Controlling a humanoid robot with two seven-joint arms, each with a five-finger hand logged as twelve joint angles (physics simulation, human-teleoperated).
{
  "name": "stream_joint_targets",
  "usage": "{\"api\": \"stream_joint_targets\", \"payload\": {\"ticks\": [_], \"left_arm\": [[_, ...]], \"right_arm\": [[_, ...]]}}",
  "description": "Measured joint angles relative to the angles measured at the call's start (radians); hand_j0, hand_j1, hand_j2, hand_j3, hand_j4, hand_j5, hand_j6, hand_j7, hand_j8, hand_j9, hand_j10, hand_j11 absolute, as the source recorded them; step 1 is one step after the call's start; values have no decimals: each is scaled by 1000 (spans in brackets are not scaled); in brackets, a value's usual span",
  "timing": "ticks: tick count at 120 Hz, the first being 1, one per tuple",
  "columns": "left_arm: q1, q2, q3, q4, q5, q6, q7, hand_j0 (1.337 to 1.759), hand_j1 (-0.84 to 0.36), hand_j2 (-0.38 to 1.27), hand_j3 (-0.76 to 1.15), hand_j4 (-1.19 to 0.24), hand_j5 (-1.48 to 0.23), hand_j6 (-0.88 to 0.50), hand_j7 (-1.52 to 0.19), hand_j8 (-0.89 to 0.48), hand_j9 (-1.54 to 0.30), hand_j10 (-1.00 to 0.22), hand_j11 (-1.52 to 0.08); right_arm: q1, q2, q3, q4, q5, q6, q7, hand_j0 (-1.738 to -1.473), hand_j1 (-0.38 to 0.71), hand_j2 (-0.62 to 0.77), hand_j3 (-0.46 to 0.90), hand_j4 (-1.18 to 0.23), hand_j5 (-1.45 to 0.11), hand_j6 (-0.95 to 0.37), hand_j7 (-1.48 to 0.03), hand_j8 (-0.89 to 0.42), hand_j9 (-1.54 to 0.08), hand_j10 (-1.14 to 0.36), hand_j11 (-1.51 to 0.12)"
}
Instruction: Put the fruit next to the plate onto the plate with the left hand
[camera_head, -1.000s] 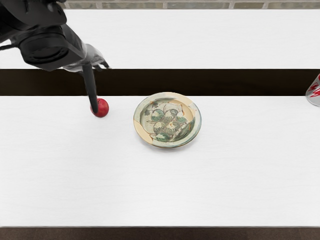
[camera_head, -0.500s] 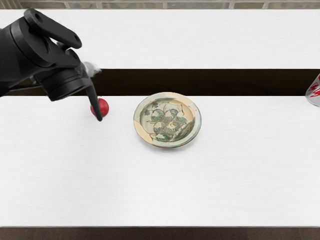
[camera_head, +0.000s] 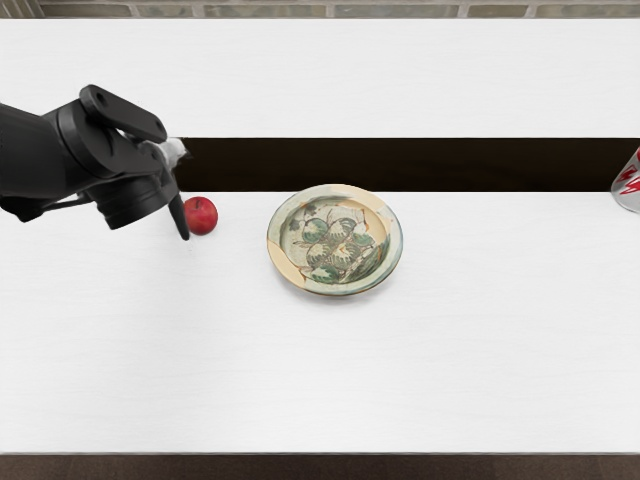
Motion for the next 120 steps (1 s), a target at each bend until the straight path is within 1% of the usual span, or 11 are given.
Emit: {"api": "stream_joint_targets", "payload": {"ticks": [6, 21, 28, 42, 55, 69, 85, 98, 116, 120], "left_arm": [[24, 0, 1, 22, 1, 8, 0, 1658, 167, 31, 0, -152, -197, -152, -197, -152, -197, -152, -197], [44, 0, -1, 53, 5, 24, -7, 1658, 127, 37, 0, -186, -241, -186, -241, -186, -241, -186, -241], [53, 0, -4, 58, 8, 26, -19, 1658, 114, 40, 0, -197, -255, -197, -255, -197, -255, -197, -255], [51, 0, -25, 50, 35, 22, -44, 1658, 97, 42, 0, -211, -274, -211, -274, -211, -273, -211, -273], [50, 0, -37, 24, 50, 20, -55, 1658, 88, 44, 0, -218, -283, -219, -283, -218, -283, -218, -283], [47, 0, -43, -4, 54, 19, -60, 1658, 80, 45, 0, -225, -292, -225, -292, -225, -292, -225, -292], [57, 0, -37, -13, 54, 21, -61, 1658, 26, 54, 0, -270, -351, -270, -351, -270, -351, -270, -351], [82, 0, -19, 0, 52, 26, -62, 1658, 1, 59, 0, -291, -378, -291, -378, -291, -378, -291, -378], [89, 0, 2, 23, 49, 30, -61, 1658, -19, 62, 0, -307, -399, -307, -399, -307, -399, -307, -399], [112, 0, 3, 30, 49, 30, -61, 1658, -22, 62, 0, -310, -403, -310, -403, -310, -403, -310, -403]], "right_arm": [[0, 0, 0, 0, 0, 0, 0, -1658, -349, 0, 0, -1, 0, -1, 0, -1, 0, 0, 0], [0, 0, 0, 0, 0, 0, 0, -1658, -349, 0, 0, -1, 0, -1, 0, -1, 0, 0, 0], [0, 0, 0, 0, 0, 0, 0, -1658, -349, 0, 0, -1, 0, -1, 0, -1, 0, 0, 0], [0, 0, 0, 0, 0, 0, 0, -1658, -349, 0, 0, -1, 0, -1, 0, -1, 0, 0, 0], [0, 0, 0, 0, 0, 0, 0, -1658, -349, 0, 0, -1, 0, -1, 0, -1, 0, 0, 0], [0, 0, 0, 0, 0, 0, 0, -1658, -349, 0, 0, -1, 0, -1, 0, -1, 0, 0, 0], [0, 0, 0, 0, 0, 0, 0, -1658, -349, 0, 0, -1, 0, -1, 0, -1, 0, 0, 0], [0, 0, 0, 0, 0, 0, 0, -1658, -349, 0, 0, -1, 0, -1, 0, -1, 0, 0, 0], [0, 0, 0, 0, 0, 0, 0, -1658, -349, 0, 0, -1, 0, -1, 0, -1, 0, 0, 0], [0, 0, 0, 0, 0, 0, 0, -1658, -349, 0, 0, -1, 0, -1, 0, -1, 0, 0, 0]]}}
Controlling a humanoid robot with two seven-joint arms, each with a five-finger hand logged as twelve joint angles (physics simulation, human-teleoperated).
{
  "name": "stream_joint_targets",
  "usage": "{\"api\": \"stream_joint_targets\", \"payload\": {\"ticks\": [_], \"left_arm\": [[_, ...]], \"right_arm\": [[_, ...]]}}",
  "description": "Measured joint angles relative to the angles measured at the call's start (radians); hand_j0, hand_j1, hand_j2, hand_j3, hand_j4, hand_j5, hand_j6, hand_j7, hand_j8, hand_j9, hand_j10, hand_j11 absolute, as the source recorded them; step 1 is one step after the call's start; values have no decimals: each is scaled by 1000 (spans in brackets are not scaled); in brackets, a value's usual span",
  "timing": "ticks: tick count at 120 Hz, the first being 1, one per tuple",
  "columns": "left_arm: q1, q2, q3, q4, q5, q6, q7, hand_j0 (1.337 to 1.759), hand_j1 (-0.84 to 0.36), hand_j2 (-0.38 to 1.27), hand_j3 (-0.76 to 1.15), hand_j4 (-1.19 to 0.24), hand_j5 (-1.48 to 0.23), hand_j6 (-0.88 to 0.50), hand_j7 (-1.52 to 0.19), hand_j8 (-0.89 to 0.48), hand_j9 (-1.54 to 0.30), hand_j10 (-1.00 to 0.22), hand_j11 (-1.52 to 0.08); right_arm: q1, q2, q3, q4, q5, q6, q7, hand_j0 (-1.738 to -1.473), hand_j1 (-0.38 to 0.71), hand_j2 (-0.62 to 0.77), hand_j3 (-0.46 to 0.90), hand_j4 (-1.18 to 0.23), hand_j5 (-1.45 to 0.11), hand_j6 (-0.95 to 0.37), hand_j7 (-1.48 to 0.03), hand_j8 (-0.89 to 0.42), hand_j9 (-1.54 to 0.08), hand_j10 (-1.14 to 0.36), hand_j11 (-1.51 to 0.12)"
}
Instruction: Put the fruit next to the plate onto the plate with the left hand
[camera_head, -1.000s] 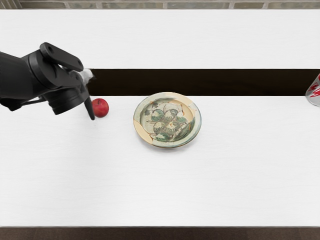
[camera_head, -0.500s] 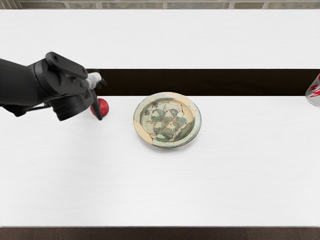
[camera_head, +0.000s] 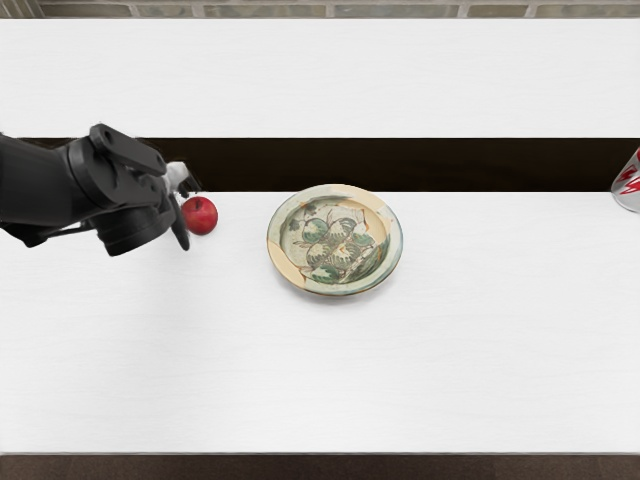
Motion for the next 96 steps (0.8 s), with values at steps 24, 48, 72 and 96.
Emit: {"api": "stream_joint_targets", "payload": {"ticks": [24, 48, 72, 96], "left_arm": [[7, 0, -9, 29, 6, 0, 1, 1658, -35, 64, 0, -320, -416, -320, -416, -320, -416, -320, -416], [27, 0, -13, 63, 8, 1, 1, 1658, -39, 65, 0, -324, -421, -324, -421, -324, -421, -324, -421], [32, 0, -17, 79, 11, 1, 1, 1658, -40, 65, 0, -325, -422, -325, -422, -325, -422, -325, -422], [42, 0, -28, 87, 17, 0, 1, 1658, -39, 65, 0, -324, -421, -324, -421, -324, -421, -324, -421]], "right_arm": [[0, 0, 0, 0, 0, 0, 0, -1658, -349, 0, 0, -1, 0, -1, 0, -1, 0, 0, 0], [0, 0, 0, 0, 0, 0, 0, -1658, -349, 0, 0, -1, 0, -1, 0, -1, 0, 0, 0], [0, 0, 0, 0, 0, 0, 0, -1658, -349, 0, 0, -1, 0, -1, 0, -1, 0, 0, 0], [0, 0, 0, 0, 0, 0, 0, -1658, -349, 0, 0, -1, 0, -1, 0, -1, 0, 0, 0]]}}
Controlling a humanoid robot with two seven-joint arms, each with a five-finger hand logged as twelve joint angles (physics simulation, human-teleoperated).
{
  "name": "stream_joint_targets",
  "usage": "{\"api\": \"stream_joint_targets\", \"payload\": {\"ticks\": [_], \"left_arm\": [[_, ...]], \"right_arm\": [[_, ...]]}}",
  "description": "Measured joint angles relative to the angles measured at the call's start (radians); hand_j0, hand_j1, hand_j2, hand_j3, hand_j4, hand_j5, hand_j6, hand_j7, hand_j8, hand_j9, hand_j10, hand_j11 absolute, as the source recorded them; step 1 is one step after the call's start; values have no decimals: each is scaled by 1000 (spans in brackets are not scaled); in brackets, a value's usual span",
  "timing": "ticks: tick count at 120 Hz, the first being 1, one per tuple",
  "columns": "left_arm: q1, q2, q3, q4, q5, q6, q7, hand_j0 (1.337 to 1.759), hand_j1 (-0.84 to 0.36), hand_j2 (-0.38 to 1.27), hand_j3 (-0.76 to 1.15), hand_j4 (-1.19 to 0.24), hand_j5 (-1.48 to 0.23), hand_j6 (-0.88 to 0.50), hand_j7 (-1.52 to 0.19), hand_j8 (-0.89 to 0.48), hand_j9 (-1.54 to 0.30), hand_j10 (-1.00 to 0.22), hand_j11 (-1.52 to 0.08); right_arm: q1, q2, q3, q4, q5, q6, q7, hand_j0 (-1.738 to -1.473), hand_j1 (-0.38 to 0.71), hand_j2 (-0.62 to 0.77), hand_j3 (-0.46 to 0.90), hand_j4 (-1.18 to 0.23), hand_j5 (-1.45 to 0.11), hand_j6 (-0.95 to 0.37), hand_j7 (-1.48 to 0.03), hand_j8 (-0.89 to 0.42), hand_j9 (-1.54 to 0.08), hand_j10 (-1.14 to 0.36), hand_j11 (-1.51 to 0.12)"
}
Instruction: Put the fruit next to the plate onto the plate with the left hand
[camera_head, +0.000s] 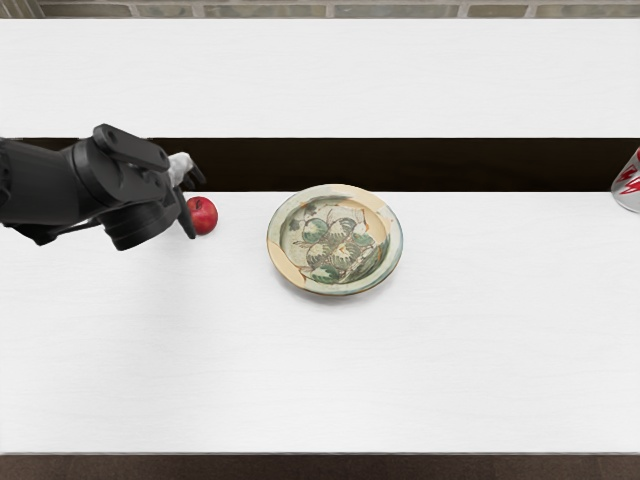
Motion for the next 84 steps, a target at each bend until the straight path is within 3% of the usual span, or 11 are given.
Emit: {"api": "stream_joint_targets", "payload": {"ticks": [66, 72, 80, 84], "left_arm": [[40, 0, -15, 28, 42, -1, 0, 1658, -42, 66, 0, -327, -424, -327, -424, -327, -424, -327, -424], [48, 0, -17, 32, 42, -4, 0, 1658, -81, 72, 0, -359, -467, -359, -466, -359, -466, -359, -466], [50, 0, -24, 37, 31, -20, 1, 1658, -236, 115, 0, -497, -648, -497, -648, -497, -648, -497, -647], [50, 0, -27, 39, 26, -30, 1, 1657, -269, 122, 0, -534, -720, -467, -725, -552, -725, -553, -724]], "right_arm": [[0, 0, 0, 0, 0, 0, 0, -1658, -349, 0, 0, -1, 0, -1, 0, -1, 0, 0, 0], [0, 0, 0, 0, 0, 0, 0, -1658, -349, 0, 0, -1, 0, -1, 0, -1, 0, 0, 0], [0, 0, 0, 0, 0, 0, 0, -1658, -349, 0, 0, -1, 0, -1, 0, -1, 0, 0, 0], [0, 0, 0, 0, 0, 0, 0, -1658, -349, 0, 0, -1, 0, -1, 0, -1, 0, 0, 0]]}}
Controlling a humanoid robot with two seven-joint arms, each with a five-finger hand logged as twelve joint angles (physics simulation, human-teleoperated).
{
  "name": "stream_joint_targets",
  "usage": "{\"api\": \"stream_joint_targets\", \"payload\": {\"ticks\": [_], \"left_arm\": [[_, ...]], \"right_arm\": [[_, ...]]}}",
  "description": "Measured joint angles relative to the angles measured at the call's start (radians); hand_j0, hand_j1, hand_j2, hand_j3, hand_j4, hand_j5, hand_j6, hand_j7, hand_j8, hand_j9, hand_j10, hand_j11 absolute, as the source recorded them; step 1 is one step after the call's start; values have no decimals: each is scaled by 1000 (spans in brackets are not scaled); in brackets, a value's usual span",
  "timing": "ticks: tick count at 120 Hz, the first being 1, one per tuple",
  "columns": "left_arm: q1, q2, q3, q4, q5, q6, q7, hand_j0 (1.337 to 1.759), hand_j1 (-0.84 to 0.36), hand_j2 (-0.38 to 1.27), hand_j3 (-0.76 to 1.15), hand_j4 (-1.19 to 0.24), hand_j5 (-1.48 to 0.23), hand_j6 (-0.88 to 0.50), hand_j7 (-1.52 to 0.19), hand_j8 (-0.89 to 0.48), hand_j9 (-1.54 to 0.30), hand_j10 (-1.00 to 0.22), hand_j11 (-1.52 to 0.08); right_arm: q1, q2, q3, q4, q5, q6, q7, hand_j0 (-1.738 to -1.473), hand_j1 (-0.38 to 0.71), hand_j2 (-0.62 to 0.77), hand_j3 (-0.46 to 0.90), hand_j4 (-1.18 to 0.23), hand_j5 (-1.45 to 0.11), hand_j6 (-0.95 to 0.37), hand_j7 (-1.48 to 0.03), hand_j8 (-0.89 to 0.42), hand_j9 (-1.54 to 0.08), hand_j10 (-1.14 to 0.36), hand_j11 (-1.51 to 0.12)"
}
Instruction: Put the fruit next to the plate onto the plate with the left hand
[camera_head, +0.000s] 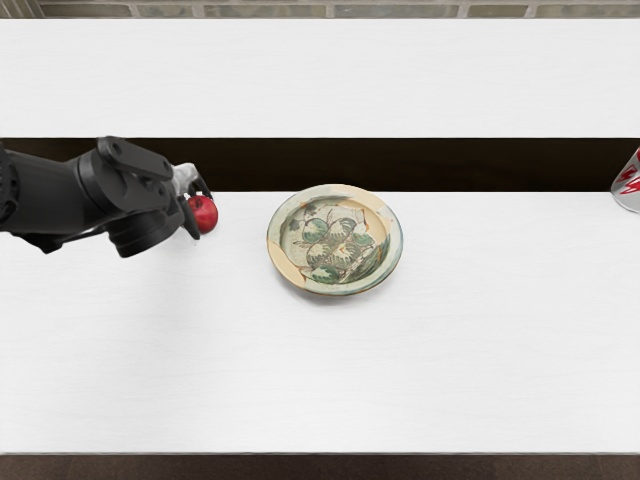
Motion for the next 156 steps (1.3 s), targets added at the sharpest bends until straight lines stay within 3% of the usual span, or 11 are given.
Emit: {"api": "stream_joint_targets", "payload": {"ticks": [18, 25, 38, 46, 77, 78, 105, 125, 139, 144, 156], "left_arm": [[-38, 0, -15, -7, -16, -26, -1, 1653, -352, 314, 0, -423, -980, -311, -968, -472, -960, -703, -961], [-97, 0, -35, -29, -22, -65, -3, 1651, -372, 317, 0, -370, -1052, -265, -1021, -442, -1018, -735, -1020], [-211, 0, -56, -102, -60, -168, -56, 1648, -359, 304, 0, -322, -1151, -214, -1091, -423, -1099, -771, -1108], [-235, 0, -61, -149, -78, -198, -89, 1646, -335, 308, 0, -341, -1187, -227, -1135, -424, -1136, -783, -1147], [-242, 0, -118, -182, -94, -232, -125, 1646, -315, 307, 0, -299, -1280, -195, -1185, -441, -1194, -817, -1210], [-242, 0, -120, -181, -95, -230, -125, 1646, -316, 310, 0, -327, -1262, -251, -1188, -433, -1196, -816, -1212], [-223, 0, -173, -145, -83, -229, -126, 1649, -311, 469, 0, -394, -1211, -334, -1182, -595, -1191, -835, -1203], [-198, 0, -194, -94, -75, -223, -125, 1654, -13, 223, 0, -234, -629, -204, -616, -330, -620, -439, -625], [-198, 6, -204, -92, -73, -264, -124, 1656, 136, 128, 0, -140, -365, -123, -358, -194, -360, -256, -363], [-167, 108, -208, -112, -73, -373, -131, 1656, 171, 104, 0, -117, -302, -103, -296, -161, -298, -212, -300], [-143, 404, -179, -184, -55, -665, -219, 1657, 232, 65, 0, -78, -194, -70, -190, -106, -191, -137, -193]], "right_arm": [[0, 0, 0, 0, 0, 0, 0, -1658, -349, 0, 0, -1, 0, -1, 0, -1, 0, 0, 0], [0, 0, 0, 0, 0, 0, 0, -1658, -349, 0, 0, -1, 0, -1, 0, -1, 0, 0, 0], [0, 0, 0, 0, 0, 0, 0, -1658, -349, 0, 0, -1, 0, -1, 0, -1, 0, -1, 0], [0, 0, 0, 0, 0, 0, 0, -1658, -349, 0, 0, -1, 0, -1, 0, -1, 0, -1, 0], [0, 0, 0, 0, 0, 0, 0, -1658, -349, 0, 0, -1, 0, -1, 0, -1, 0, -1, 0], [0, 0, 0, 0, 0, 0, 0, -1658, -349, 0, 0, -1, 0, -1, 0, -1, 0, -1, 0], [0, 0, 0, 0, 0, 0, 0, -1658, -349, 0, 0, -1, 0, -1, 0, -1, 0, -1, 0], [0, 0, 0, 0, 0, 0, 0, -1658, -349, 0, 0, -1, 0, -1, 0, -1, 0, -1, 0], [0, 0, 0, 0, 0, 0, 0, -1658, -349, 0, 0, -1, 0, -1, 0, -1, 0, 0, 0], [0, 0, 0, 0, 0, 0, 0, -1658, -349, 0, 0, -1, 0, -1, 0, -1, 0, 0, 0], [0, 0, 0, 0, 0, 0, 0, -1658, -349, 0, 0, -1, 0, -1, 0, -1, 0, 0, 0]]}}
